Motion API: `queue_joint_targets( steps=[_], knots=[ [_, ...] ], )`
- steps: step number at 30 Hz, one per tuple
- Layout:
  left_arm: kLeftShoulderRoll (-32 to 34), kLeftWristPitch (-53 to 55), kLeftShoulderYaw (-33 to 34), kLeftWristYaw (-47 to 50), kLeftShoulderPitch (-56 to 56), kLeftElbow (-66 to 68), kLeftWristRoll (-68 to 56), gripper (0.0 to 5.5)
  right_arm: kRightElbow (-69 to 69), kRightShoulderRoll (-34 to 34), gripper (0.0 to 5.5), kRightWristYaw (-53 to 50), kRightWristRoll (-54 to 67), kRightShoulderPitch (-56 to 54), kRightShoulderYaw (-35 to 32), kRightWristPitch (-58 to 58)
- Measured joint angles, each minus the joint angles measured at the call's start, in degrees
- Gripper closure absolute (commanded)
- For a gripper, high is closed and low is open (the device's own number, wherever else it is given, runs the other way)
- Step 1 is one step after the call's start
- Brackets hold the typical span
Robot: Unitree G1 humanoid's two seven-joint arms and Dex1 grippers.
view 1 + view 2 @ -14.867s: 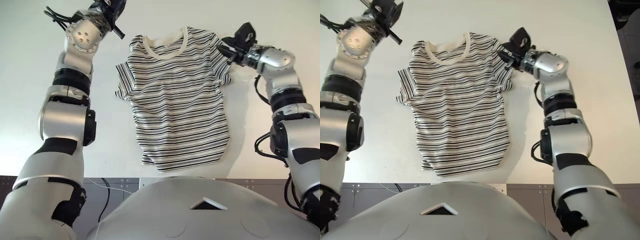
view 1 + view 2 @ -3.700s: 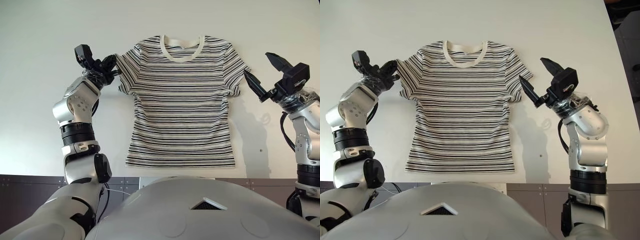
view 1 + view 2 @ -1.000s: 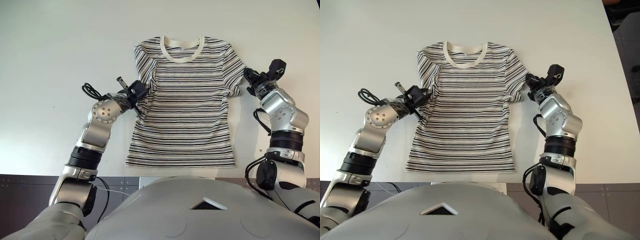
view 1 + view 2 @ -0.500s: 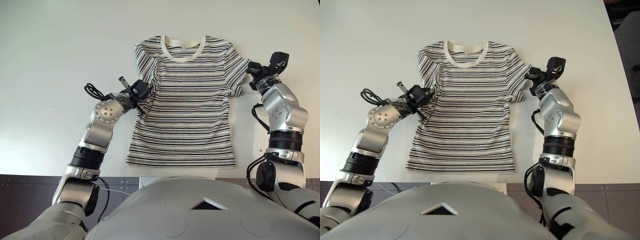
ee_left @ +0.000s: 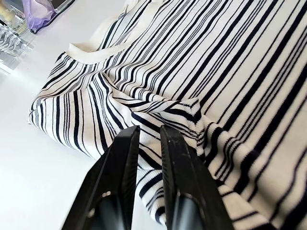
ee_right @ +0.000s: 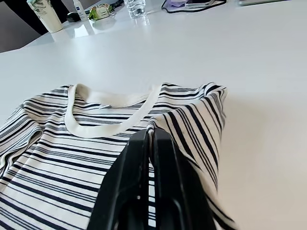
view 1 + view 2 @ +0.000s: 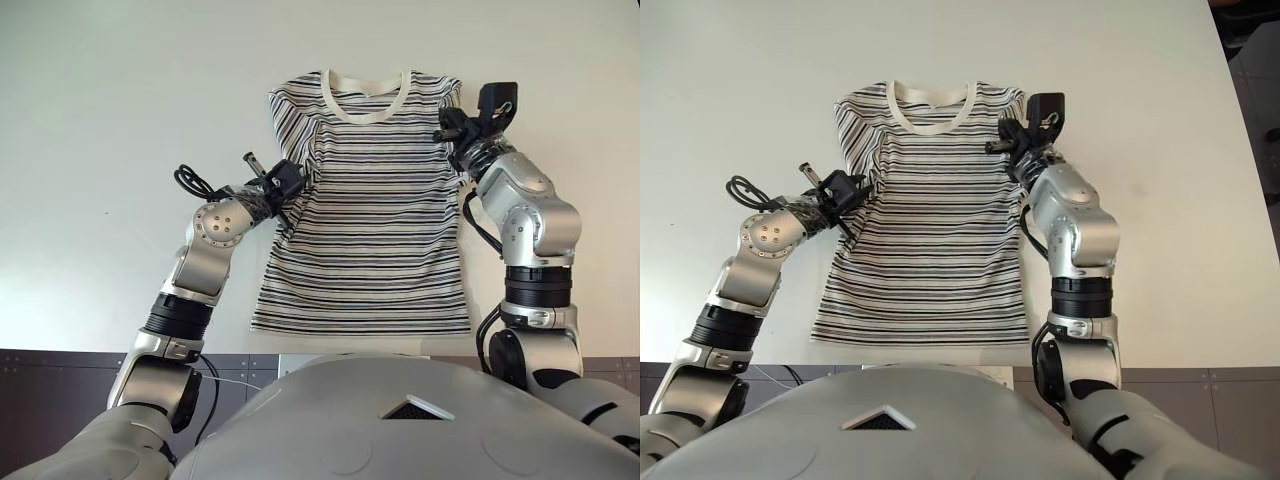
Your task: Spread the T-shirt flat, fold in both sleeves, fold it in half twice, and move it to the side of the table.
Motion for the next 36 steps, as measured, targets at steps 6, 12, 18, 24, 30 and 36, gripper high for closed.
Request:
queue_joint_targets(
  steps=[6,12,18,24,30,36],
  knots=[
    [-0.4,0.0,-0.1,0.0,0.0,0.0,0.5,4.69,3.6,-0.1,5.37,2.3,-1.4,-2.8,2.9,0.8],
    [-0.8,0.0,-0.1,0.0,0.0,0.1,0.5,4.69,4.7,-0.1,4.45,3.6,-2.2,-3.7,4.3,0.8],
    [-1.1,-0.1,0.0,0.1,-0.1,0.1,0.6,4.69,0.2,-0.5,4.33,7.9,1.4,-3.8,2.9,3.9],
    [0.6,0.8,4.6,1.0,1.6,-1.4,-0.5,4.69,-6.4,-16.2,4.33,14.2,6.5,1.5,-13.4,3.9],
    [4.0,0.8,6.8,-1.3,5.5,-6.2,-1.8,4.69,-5.5,-19.3,4.33,19.0,-0.7,13.8,-4.2,-5.1],
    [4.9,0.4,6.6,-2.4,5.4,-6.3,-1.7,4.69,-7.6,-16.9,4.33,19.6,-6.9,15.8,6.1,-12.7]
  ],
)
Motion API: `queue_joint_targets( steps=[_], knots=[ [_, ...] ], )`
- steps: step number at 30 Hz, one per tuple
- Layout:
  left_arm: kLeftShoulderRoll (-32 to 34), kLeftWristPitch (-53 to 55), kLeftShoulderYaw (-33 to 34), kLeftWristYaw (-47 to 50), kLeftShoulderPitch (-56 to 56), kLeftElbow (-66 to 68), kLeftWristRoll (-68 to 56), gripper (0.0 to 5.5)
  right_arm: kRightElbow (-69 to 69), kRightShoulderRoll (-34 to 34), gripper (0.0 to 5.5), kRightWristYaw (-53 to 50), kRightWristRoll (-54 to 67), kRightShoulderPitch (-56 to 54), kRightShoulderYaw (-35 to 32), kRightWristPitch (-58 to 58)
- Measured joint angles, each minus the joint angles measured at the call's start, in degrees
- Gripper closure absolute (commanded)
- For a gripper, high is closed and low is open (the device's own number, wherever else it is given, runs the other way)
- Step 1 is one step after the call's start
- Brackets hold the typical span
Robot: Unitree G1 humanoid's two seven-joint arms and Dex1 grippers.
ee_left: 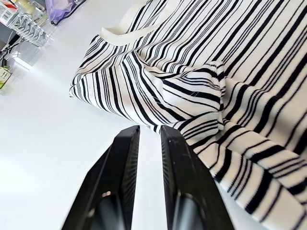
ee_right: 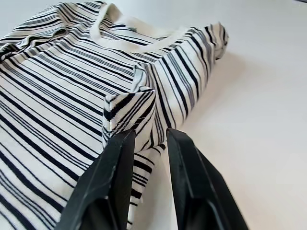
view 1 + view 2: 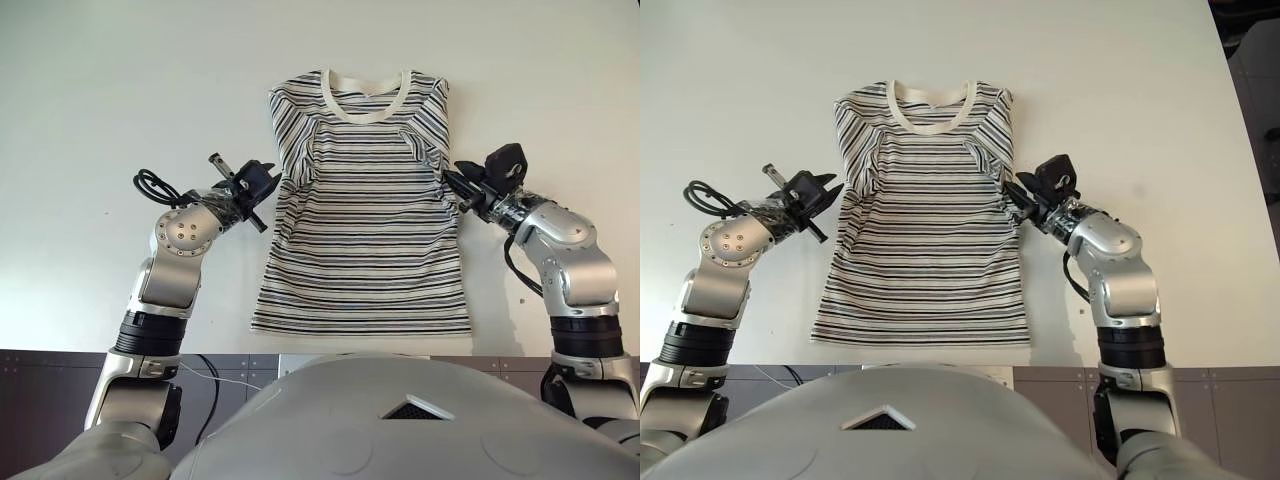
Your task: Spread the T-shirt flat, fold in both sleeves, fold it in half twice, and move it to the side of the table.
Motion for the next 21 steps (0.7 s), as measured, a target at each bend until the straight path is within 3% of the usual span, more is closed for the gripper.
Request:
queue_joint_targets(
  steps=[7,11,16,21],
  knots=[
    [1.3,-2.3,-0.7,-0.5,0.0,0.0,1.3,4.69,2.8,-2.2,4.33,1.7,-8.8,0.1,7.6,-6.7],
    [6.2,-7.1,-1.7,-3.6,3.5,-2.6,2.9,4.69,4.2,-5.3,4.33,4.5,-11.1,-1.0,9.6,-9.2],
    [10.0,-10.2,-0.1,-5.2,7.8,-5.8,3.1,4.69,2.3,-7.3,4.33,8.0,-9.3,0.8,7.9,-10.2],
    [14.1,-15.7,5.0,-7.6,18.3,-11.5,-1.0,4.69,-6.4,-9.3,4.33,10.6,-4.3,4.7,1.7,-13.5]
  ],
)
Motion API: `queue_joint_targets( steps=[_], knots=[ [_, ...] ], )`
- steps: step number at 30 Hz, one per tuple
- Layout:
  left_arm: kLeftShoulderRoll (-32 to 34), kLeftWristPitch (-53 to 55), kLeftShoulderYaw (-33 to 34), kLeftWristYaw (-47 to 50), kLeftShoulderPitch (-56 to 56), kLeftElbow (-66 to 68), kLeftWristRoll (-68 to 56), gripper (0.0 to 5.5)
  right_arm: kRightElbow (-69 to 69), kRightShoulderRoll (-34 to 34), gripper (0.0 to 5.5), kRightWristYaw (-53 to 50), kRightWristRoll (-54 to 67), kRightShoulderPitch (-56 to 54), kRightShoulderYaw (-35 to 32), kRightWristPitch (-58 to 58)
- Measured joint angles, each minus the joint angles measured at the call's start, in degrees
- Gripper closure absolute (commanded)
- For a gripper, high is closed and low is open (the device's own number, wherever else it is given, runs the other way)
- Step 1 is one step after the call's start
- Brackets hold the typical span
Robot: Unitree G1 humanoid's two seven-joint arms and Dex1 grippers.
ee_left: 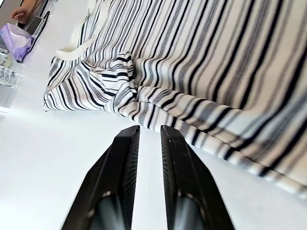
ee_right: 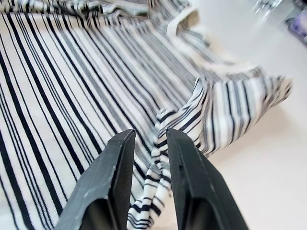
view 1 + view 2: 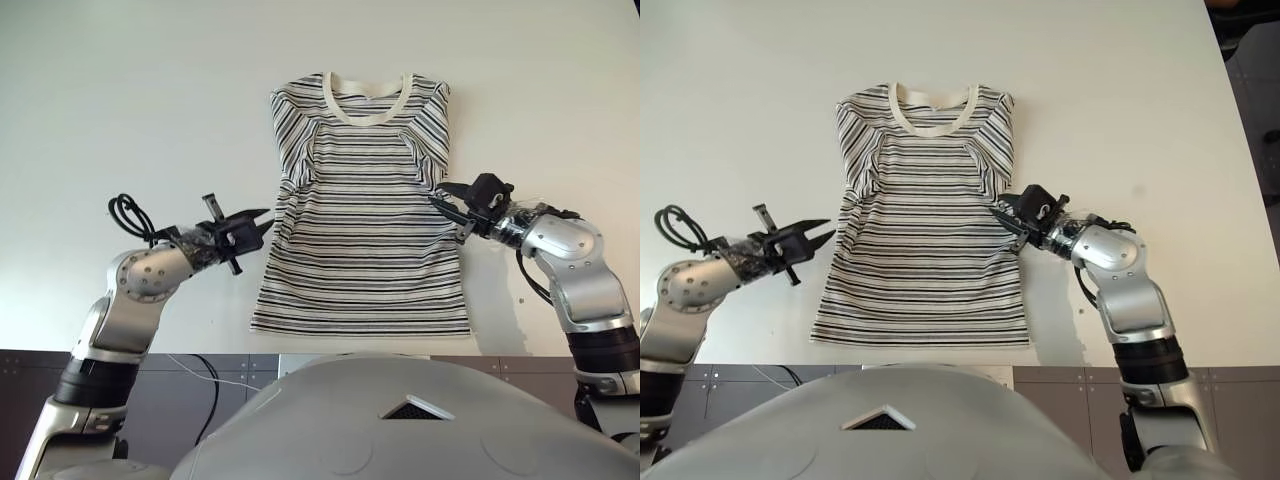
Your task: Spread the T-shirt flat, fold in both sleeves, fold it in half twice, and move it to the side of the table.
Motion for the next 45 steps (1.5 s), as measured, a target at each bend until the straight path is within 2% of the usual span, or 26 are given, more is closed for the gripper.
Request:
queue_joint_targets(
  steps=[3,6,9,12,17,25,35,43,45],
  knots=[
    [1.8,-6.4,5.0,-1.7,9.1,-2.5,-4.2,4.69,-10.1,-2.3,4.33,3.0,5.1,7.2,-4.6,-1.5],
    [5.2,-18.7,8.7,-2.9,17.1,0.8,-3.0,4.69,-15.3,-6.3,4.33,7.2,6.2,17.6,-7.4,-4.0],
    [8.6,-35.2,12.1,-1.0,23.3,10.7,2.7,4.19,-15.0,-8.7,4.29,9.6,6.0,25.0,-11.2,-7.5],
    [12.1,-52.1,14.5,4.0,23.3,19.6,10.4,3.73,-13.2,-8.9,4.29,9.0,4.8,25.7,-12.4,-9.5],
    [12.8,-62.7,14.1,10.0,19.3,24.1,19.4,3.73,-12.3,-7.3,4.29,7.1,2.7,25.1,-10.3,-10.5],
    [12.8,-64.2,8.3,12.0,14.8,22.5,22.1,3.73,-12.1,-6.6,4.29,5.5,1.0,22.7,-7.5,-10.5],
    [12.2,-59.8,2.0,12.0,11.5,17.8,22.1,3.73,-12.1,-6.5,4.29,4.5,0.5,21.0,-5.5,-10.5],
    [14.6,-54.6,-1.0,10.5,12.4,16.0,18.8,5.03,-12.1,-6.7,4.29,3.7,-0.3,21.4,-5.0,-10.6],
    [14.6,-53.2,-1.3,10.4,12.7,16.1,18.0,5.28,-12.8,-8.9,4.29,5.0,-1.9,23.5,-5.6,-12.2]
  ],
)
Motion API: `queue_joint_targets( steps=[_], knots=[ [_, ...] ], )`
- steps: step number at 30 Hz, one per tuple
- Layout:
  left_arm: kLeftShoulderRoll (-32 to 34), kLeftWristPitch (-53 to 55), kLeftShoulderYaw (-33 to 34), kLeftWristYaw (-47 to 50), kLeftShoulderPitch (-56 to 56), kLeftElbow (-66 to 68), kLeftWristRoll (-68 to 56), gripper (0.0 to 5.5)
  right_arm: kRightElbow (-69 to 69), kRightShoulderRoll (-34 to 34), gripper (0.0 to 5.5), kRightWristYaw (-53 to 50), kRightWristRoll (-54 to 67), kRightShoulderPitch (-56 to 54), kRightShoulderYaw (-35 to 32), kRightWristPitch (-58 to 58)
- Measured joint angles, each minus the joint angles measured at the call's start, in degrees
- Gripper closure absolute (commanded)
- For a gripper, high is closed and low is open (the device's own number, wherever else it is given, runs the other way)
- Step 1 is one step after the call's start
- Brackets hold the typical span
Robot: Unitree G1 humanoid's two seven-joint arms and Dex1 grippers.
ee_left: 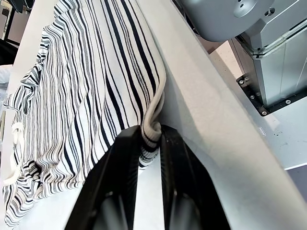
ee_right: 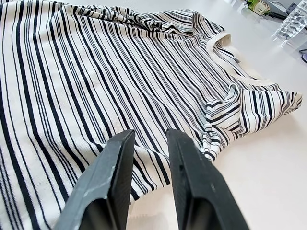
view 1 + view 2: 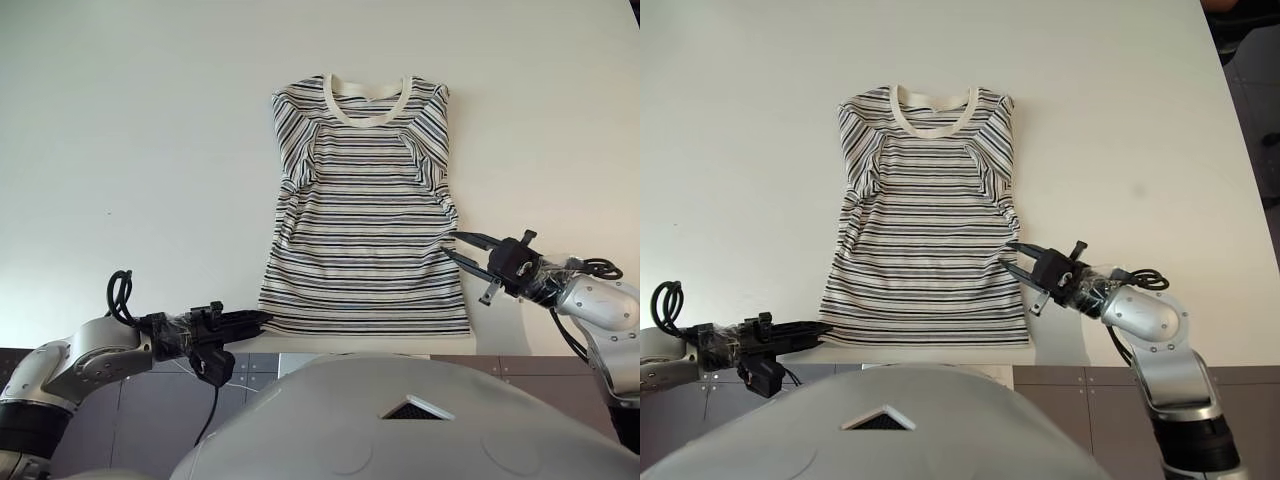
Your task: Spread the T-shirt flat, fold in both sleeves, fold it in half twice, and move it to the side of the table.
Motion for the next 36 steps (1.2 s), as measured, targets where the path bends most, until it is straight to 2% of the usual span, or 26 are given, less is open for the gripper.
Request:
queue_joint_targets(
  steps=[2,4,7,12,14,18,25,35,36],
  knots=[
    [0.0,0.5,0.0,0.3,0.5,-0.1,-0.2,5.39,-0.7,-2.6,4.29,1.3,-1.7,2.4,-1.4,-3.6],
    [-0.1,1.2,0.1,1.0,1.3,-0.4,-0.2,5.4,-0.4,-3.8,4.05,2.0,-3.2,3.9,-3.4,-10.0],
    [-1.2,2.2,0.4,2.7,2.9,-0.6,-0.2,5.4,5.6,-8.7,3.41,2.9,-7.6,7.8,-8.5,-27.0],
    [-2.6,2.5,0.0,5.0,3.7,-0.6,0.9,5.4,13.2,-14.6,3.41,4.2,-14.8,12.1,-9.9,-47.2],
    [-3.0,2.7,-0.3,5.4,3.5,-0.5,1.1,5.4,15.0,-14.9,3.41,3.6,-18.1,11.8,-9.5,-50.6],
    [-3.4,2.9,-1.0,6.1,2.9,-0.5,1.7,5.4,16.5,-13.3,3.41,0.3,-24.1,9.7,-6.6,-52.2],
    [-3.5,2.9,-1.7,6.4,2.4,-0.6,1.9,5.4,12.9,-9.6,3.41,-3.9,-27.6,8.7,-0.1,-49.9],
    [-3.5,2.9,-1.8,6.4,2.2,-0.5,1.9,5.4,13.7,-10.3,3.41,-6.9,-28.0,8.9,1.1,-49.2],
    [-3.4,2.9,-1.9,6.4,2.1,-0.5,1.9,5.4,13.8,-10.3,3.55,-7.1,-28.0,8.5,1.2,-48.7]
  ],
)
